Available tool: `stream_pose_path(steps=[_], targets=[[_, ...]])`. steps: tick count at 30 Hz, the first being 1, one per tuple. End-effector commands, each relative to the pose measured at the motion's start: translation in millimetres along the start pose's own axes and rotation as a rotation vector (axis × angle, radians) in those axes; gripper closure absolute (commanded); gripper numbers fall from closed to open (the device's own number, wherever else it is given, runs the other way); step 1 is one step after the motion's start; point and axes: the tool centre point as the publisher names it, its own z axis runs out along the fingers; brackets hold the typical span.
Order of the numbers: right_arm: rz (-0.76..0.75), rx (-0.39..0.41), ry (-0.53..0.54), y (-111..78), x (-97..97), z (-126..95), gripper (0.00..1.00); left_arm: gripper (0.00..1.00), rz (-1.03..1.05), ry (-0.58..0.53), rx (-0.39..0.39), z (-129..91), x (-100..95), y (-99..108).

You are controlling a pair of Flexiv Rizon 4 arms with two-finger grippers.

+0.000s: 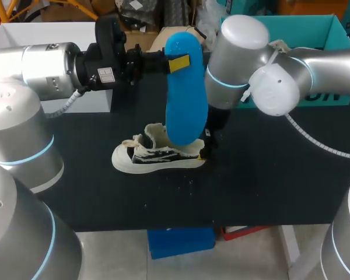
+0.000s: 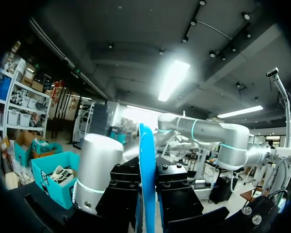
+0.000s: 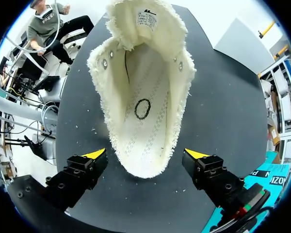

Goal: Take the shoe out of the shoebox, open the shoe tongue, remove and reinsert the insole, then place the shoe into the shoebox

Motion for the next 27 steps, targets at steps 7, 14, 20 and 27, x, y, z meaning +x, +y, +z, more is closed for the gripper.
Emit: stream_pose_path(steps=[7,14,20,27], targets=[[0.01,0.053,0.011,5.5,-1.6,0.0,0.0,1.0,-0.001,-0.004,-0.003,0.6,1.2,0.3],[0.011,-0.072,0.015,4.6,-1.8,1.6,0.0,1.0,-0.001,-0.004,-0.003,0.6,1.2,0.3],[0.021,-0.267,0.012,5.1,-1.0,-0.2,0.0,1.0,-0.001,-0.004,-0.003,0.6,1.2,0.3],[0.024,-0.402,0.011,7.5,-2.0,-2.4,0.0,1.0,-0.001,-0.004,-0.003,0.6,1.2,0.3]])
